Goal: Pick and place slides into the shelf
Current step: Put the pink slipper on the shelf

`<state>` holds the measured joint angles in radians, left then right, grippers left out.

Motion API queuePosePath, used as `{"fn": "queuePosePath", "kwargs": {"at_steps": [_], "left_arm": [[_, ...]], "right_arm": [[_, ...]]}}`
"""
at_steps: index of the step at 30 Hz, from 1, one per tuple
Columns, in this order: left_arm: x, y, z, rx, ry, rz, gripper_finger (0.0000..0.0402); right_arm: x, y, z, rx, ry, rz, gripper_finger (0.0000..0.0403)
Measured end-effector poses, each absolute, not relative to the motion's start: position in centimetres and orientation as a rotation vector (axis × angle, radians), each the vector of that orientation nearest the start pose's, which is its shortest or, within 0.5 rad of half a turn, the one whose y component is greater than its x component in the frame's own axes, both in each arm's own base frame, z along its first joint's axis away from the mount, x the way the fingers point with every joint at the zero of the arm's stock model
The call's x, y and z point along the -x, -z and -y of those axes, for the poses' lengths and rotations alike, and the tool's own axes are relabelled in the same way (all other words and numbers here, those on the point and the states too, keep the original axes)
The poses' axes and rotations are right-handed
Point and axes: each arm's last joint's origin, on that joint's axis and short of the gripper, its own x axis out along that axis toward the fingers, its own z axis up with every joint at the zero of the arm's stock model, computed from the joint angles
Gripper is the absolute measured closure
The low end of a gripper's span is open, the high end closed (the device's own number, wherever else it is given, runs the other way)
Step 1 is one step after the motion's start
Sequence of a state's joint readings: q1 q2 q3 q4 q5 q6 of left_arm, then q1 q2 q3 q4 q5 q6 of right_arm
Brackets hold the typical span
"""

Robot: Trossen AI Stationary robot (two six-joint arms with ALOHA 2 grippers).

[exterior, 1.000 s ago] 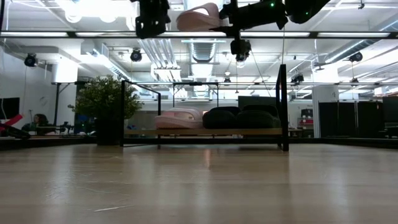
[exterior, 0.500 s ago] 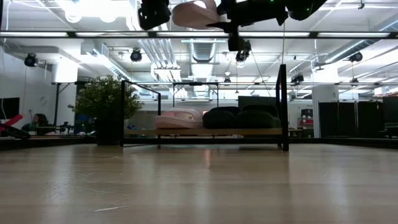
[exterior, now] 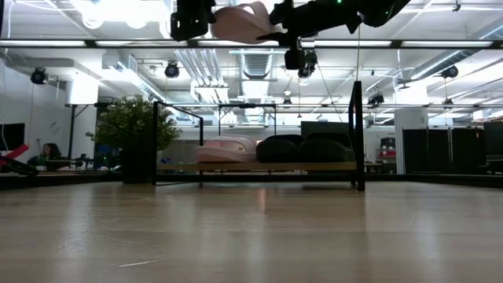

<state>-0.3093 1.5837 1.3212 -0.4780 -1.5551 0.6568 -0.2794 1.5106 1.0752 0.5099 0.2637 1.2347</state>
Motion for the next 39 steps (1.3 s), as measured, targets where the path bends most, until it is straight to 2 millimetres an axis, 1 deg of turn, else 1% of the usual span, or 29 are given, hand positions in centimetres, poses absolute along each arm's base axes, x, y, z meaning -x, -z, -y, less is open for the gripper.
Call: {"fn": "queuePosePath", "kwargs": {"at_steps": [6,10,19,24,33,36,39], "left_arm": [[-32.0,-31.4,7.2,-1.199,-0.962,-0.879,0.0263],[-32.0,-31.4,7.2,-1.200,-0.962,-0.880,0.0263],[-32.1,-31.2,7.2,-1.222,-0.959,-0.896,0.0263],[-32.2,-31.2,6.9,-1.209,-0.967,-0.895,0.0263],[-32.4,-31.4,6.8,-1.175,-0.988,-0.872,0.0263],[-32.4,-31.4,6.8,-1.177,-0.988,-0.873,0.0276],[-32.4,-31.4,6.8,-1.175,-0.982,-0.872,0.0320]], "right_arm": [[-33.4,-32.4,9.8,-1.226,0.409,0.390,0.0336],[-33.5,-32.4,9.5,-1.245,0.397,0.390,0.0336],[-33.9,-33.4,8.7,-1.241,0.369,0.378,0.0338],[-34.5,-33.1,8.1,-1.243,0.362,0.351,0.0338],[-34.6,-33.1,8.0,-1.229,0.362,0.349,0.0338],[-34.6,-33.1,7.9,-1.229,0.358,0.347,0.0338],[-34.7,-33.1,7.7,-1.225,0.358,0.344,0.0338]]}}
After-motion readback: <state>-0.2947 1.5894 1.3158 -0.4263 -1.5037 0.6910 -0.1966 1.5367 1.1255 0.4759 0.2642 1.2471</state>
